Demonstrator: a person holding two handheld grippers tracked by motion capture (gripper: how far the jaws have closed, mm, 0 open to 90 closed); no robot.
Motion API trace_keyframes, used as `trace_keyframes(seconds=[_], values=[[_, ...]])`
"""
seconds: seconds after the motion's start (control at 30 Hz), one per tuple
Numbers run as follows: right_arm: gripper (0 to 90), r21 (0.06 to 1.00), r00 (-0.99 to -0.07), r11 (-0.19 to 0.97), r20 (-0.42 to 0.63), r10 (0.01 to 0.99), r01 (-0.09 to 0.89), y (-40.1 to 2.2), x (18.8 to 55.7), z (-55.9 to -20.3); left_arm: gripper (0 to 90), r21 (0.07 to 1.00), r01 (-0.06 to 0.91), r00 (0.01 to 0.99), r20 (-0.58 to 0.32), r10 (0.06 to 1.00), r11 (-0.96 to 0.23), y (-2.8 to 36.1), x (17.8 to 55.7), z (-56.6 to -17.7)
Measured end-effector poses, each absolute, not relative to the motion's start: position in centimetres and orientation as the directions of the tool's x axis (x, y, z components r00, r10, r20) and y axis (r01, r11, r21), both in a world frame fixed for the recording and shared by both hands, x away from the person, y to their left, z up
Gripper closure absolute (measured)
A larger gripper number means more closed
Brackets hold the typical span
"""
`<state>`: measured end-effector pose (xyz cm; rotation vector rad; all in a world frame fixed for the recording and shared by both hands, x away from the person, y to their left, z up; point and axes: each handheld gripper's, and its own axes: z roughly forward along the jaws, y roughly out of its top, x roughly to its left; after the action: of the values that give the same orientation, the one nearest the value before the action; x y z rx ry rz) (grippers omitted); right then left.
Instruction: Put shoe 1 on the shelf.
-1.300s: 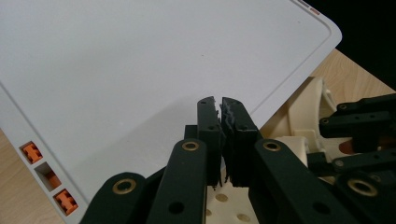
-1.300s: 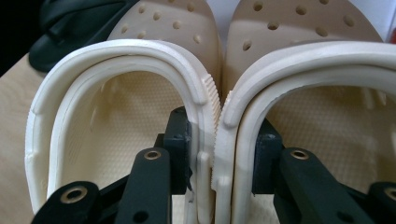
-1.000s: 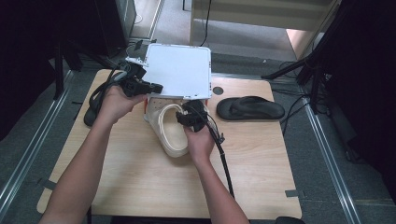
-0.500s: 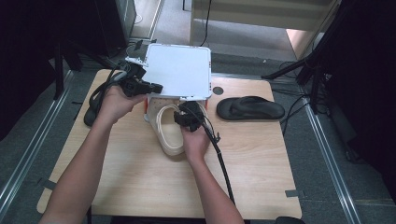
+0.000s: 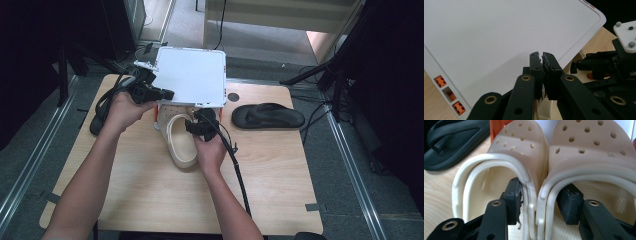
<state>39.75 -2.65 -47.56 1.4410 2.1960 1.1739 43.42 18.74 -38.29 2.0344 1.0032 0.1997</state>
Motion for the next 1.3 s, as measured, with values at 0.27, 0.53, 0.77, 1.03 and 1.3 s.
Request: trace_keyframes(seconds=[0.27, 0.53, 0.77, 1.03, 1.3], values=[[54.0, 0.744, -0.5, 0.181, 0.23, 0.835, 0.644, -3.7, 38.5, -46.8, 87.1, 0.743, 0.583, 0.669, -0.21, 0.713, -0.329, 18.8, 43.5, -38.3], [56.1, 0.759, -0.546, 0.21, 0.22, 0.808, 0.616, -4.8, 36.2, -45.8, 87.0, 0.743, 0.584, 0.667, -0.208, 0.715, -0.328, 18.8, 43.4, -38.3], [57.5, 0.762, -0.586, 0.228, 0.234, 0.776, 0.606, -5.7, 34.1, -45.6, 87.1, 0.742, 0.584, 0.666, -0.207, 0.716, -0.329, 18.7, 43.4, -38.3], [68.0, 0.769, -0.626, 0.265, 0.215, 0.75, 0.581, -6.3, 31.6, -46.2, 87.1, 0.742, 0.588, 0.664, -0.215, 0.716, -0.322, 18.8, 43.4, -38.3], [84.0, 0.749, -0.659, 0.296, 0.239, 0.713, 0.593, -6.2, 29.8, -48.2, 87.0, 0.737, 0.589, 0.666, -0.21, 0.716, -0.331, 18.8, 43.5, -38.3]])
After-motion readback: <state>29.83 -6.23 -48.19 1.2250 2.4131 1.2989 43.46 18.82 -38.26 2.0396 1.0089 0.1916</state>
